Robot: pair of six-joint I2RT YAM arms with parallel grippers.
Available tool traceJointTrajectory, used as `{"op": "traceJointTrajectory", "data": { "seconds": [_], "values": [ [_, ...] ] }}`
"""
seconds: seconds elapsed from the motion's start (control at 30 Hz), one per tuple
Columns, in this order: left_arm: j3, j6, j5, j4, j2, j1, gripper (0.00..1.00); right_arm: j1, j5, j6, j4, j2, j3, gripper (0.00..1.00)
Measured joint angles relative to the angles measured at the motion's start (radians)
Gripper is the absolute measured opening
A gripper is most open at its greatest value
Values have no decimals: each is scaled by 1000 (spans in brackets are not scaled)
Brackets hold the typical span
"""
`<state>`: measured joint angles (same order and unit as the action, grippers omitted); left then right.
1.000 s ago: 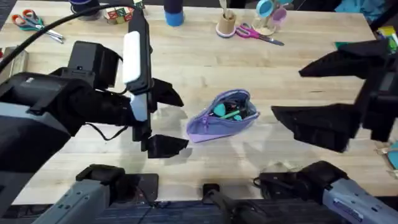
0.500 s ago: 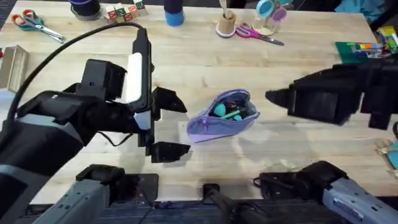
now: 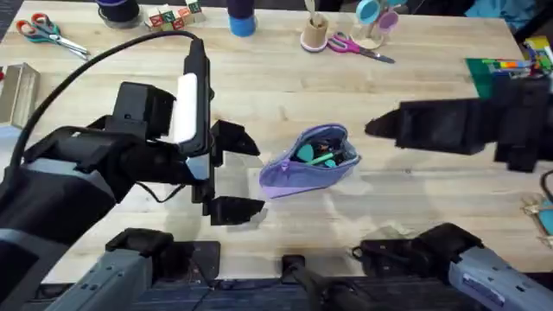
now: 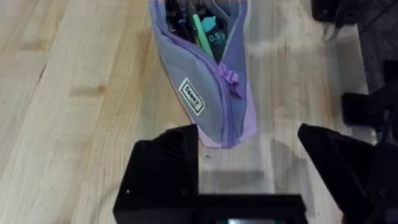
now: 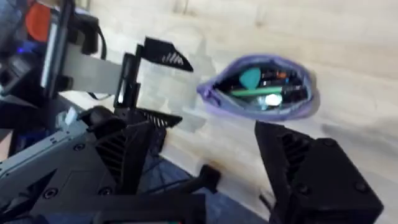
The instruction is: Unzip the bag, pick up the pens from the table one at a time and place them inside, then zip the bag closed.
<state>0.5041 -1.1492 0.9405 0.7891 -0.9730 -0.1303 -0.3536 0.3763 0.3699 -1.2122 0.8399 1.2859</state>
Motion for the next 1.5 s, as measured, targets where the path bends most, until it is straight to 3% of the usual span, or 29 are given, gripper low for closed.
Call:
{"op": "traceJointTrajectory", "data": {
  "seconds": [0.4,0.63,0.83,1.03,1.23,1.5],
  "values": [
    [0,0,0,0,0,0,995,-116,101,140,142,31,-244,996],
    [0,-1,-1,0,0,0,994,-217,-4,243,214,31,-287,996],
    [0,-3,-1,0,0,0,994,-392,-146,310,276,41,-287,996],
    [0,-3,-1,0,0,0,995,-539,-269,404,323,133,-287,996],
    [0,-3,-1,0,0,0,995,-620,-310,505,400,223,-287,995],
    [0,-3,-1,0,0,0,995,-660,-350,640,405,268,-288,996]
  ]
}}
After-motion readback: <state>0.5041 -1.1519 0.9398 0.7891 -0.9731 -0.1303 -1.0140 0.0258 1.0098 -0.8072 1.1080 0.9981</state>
